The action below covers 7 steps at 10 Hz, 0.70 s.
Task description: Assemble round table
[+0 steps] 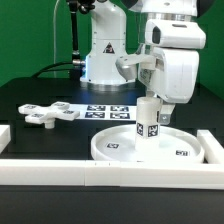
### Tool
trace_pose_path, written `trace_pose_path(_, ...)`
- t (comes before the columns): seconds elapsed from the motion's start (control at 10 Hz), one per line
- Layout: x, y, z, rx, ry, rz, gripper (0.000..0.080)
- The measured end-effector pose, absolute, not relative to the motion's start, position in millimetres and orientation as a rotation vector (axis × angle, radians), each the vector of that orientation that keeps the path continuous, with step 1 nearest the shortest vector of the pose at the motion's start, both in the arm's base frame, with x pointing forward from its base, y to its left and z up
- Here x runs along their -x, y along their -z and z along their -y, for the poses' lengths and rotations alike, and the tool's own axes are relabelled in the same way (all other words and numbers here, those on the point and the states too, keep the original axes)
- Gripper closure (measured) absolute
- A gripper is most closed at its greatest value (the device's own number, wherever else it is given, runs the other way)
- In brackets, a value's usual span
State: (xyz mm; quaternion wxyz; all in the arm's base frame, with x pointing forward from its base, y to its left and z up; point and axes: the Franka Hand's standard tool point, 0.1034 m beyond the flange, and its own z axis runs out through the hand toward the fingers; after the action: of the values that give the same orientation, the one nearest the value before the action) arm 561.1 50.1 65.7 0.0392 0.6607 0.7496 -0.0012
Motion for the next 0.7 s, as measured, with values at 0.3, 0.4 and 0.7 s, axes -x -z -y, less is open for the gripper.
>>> trace_pose_path(0.3,-562.6,-67.2,-43.3,-1.770,0.035,-2.479,0.0150)
trace_pose_path(0.4,-562.6,-67.2,-42.7,-1.728,0.041,-2.505,0.0150)
trace_pose_path(0.7,-562.8,-66.9,-38.9,-1.556,0.066,-2.606,0.0150)
